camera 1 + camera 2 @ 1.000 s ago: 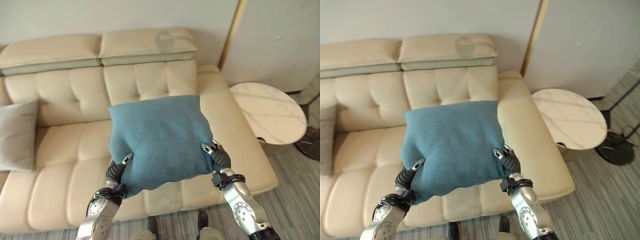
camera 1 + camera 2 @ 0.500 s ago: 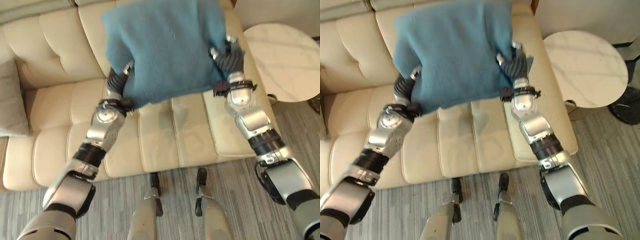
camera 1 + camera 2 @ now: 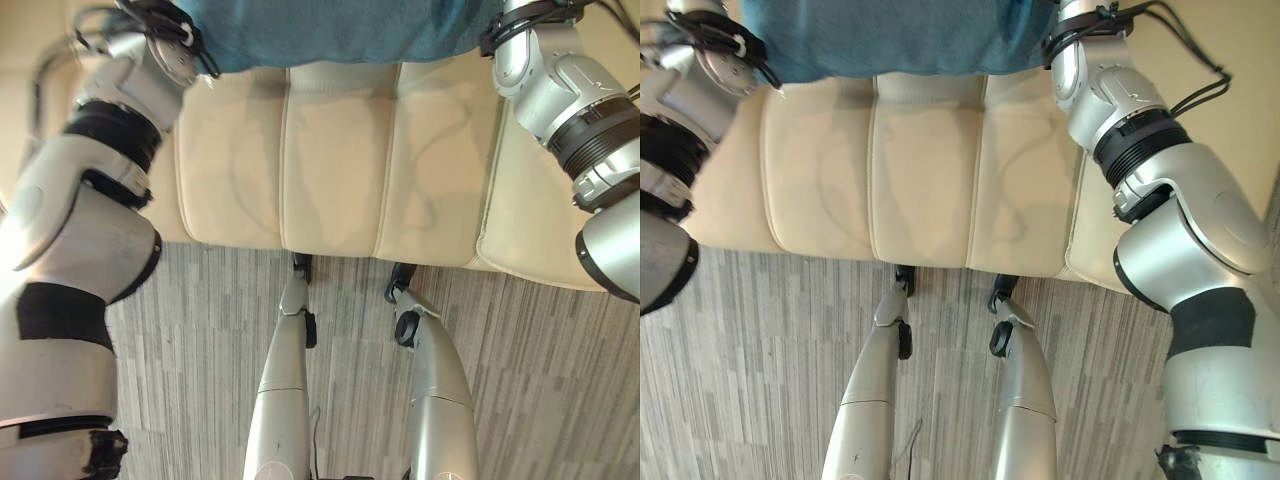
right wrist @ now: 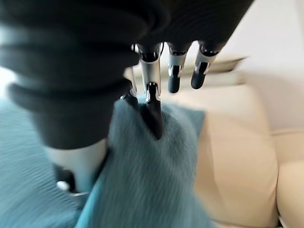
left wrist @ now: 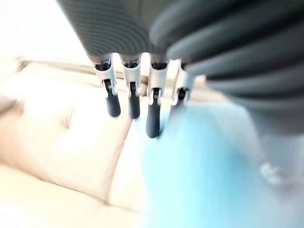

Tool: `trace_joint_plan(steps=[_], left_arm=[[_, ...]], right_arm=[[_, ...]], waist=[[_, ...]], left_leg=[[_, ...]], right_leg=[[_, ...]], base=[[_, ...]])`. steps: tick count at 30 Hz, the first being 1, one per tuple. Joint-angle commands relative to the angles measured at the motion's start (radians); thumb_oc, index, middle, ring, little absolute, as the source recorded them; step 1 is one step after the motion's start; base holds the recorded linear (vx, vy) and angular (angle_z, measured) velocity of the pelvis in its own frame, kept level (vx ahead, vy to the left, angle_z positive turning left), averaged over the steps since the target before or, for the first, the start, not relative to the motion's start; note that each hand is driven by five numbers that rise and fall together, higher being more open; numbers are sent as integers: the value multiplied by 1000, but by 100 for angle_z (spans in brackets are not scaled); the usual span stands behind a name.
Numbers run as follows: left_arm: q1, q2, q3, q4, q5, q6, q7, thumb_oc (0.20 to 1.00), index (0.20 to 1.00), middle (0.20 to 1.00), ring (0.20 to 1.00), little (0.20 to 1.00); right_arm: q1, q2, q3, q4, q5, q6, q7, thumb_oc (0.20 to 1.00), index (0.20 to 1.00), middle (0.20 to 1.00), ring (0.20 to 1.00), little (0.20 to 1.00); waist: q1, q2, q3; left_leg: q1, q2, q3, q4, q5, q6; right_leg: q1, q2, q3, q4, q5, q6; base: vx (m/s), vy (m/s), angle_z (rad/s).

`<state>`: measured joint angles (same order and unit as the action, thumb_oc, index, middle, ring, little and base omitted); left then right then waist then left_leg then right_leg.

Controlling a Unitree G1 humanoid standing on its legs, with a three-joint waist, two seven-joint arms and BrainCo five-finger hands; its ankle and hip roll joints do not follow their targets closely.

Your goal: Pick up all the scattered cushions and arrange them neatly on the sofa.

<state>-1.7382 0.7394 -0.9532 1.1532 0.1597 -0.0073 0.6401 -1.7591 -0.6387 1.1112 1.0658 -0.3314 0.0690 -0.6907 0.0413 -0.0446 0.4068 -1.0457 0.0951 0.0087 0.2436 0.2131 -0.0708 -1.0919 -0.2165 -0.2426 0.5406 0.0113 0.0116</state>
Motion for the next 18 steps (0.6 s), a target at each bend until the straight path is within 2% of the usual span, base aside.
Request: trace_joint_plan(steps=[1,6,10,11,12,13,14,16,17,18], left_arm=[[-114,22,-44,24,128,39,43,1000,1000,1000,1000,1000],[-26,41,-7,58,142,67,4,1000,1000,1000,1000,1000],[136,41,124,79,81,71,-44,1000,1000,1000,1000,1000],[199,41,173,90,53,49,-66,1000,1000,1000,1000,1000],[255,32,229,109,10,40,-82,1000,1000,1000,1000,1000],[392,20,355,67,-91,4,-109,1000,1000,1000,1000,1000],[404,20,359,61,-91,5,-109,1000,1000,1000,1000,1000],[604,-8,506,-37,-202,-37,-139,1000,1000,1000,1000,1000],[684,-18,567,-73,-244,-51,-152,1000,1000,1000,1000,1000],[1115,-165,798,-347,-456,-136,-265,1000,1000,1000,1000,1000]], right_arm=[[-84,-45,29,81,-92,58,-73,1000,1000,1000,1000,1000],[9,-57,-20,124,-83,67,-53,1000,1000,1000,1000,1000],[175,-45,-185,116,20,51,-25,1000,1000,1000,1000,1000],[233,-28,-234,102,49,36,-14,1000,1000,1000,1000,1000],[288,-7,-284,93,81,29,-2,1000,1000,1000,1000,1000],[418,23,-408,37,165,5,27,1000,1000,1000,1000,1000],[428,22,-408,30,164,8,27,1000,1000,1000,1000,1000],[593,50,-526,-39,242,-4,99,1000,1000,1000,1000,1000],[669,64,-581,-74,277,-13,125,1000,1000,1000,1000,1000],[1077,138,-766,-327,347,-47,250,1000,1000,1000,1000,1000]], waist=[[9,-21,-50],[3,-15,-60],[-5,-8,-60],[-9,-7,-60],[-14,-6,-61],[-17,2,-58],[-18,3,-59],[-18,9,-55],[-21,9,-52],[-31,0,-61]], left_leg=[[-27,-19,-6,132,-226,-41],[-43,-29,-1,112,-216,-35],[-7,-33,2,78,-207,-28],[10,-32,3,68,-204,-26],[33,-31,6,58,-204,-24],[91,-35,11,36,-204,-18],[98,-35,12,32,-204,-19],[183,-44,18,8,-209,-14],[211,-52,24,-7,-182,-5],[419,-60,34,-86,-180,-1]], right_leg=[[102,-17,47,-102,-93,150],[89,-16,43,-130,-76,150],[118,-10,55,-168,-57,147],[132,-7,59,-179,-54,146],[151,-4,63,-192,-50,146],[200,3,65,-214,-44,144],[207,3,65,-217,-44,145],[282,8,65,-240,-41,141],[312,7,57,-262,-15,133],[515,14,38,-337,-3,134]], base=[[0,0,0],[-1,29,3],[-5,47,0],[-8,87,-2],[-23,125,-11],[-21,93,-21],[-26,93,-30],[-39,74,-27],[35,90,-19],[29,70,-8]])
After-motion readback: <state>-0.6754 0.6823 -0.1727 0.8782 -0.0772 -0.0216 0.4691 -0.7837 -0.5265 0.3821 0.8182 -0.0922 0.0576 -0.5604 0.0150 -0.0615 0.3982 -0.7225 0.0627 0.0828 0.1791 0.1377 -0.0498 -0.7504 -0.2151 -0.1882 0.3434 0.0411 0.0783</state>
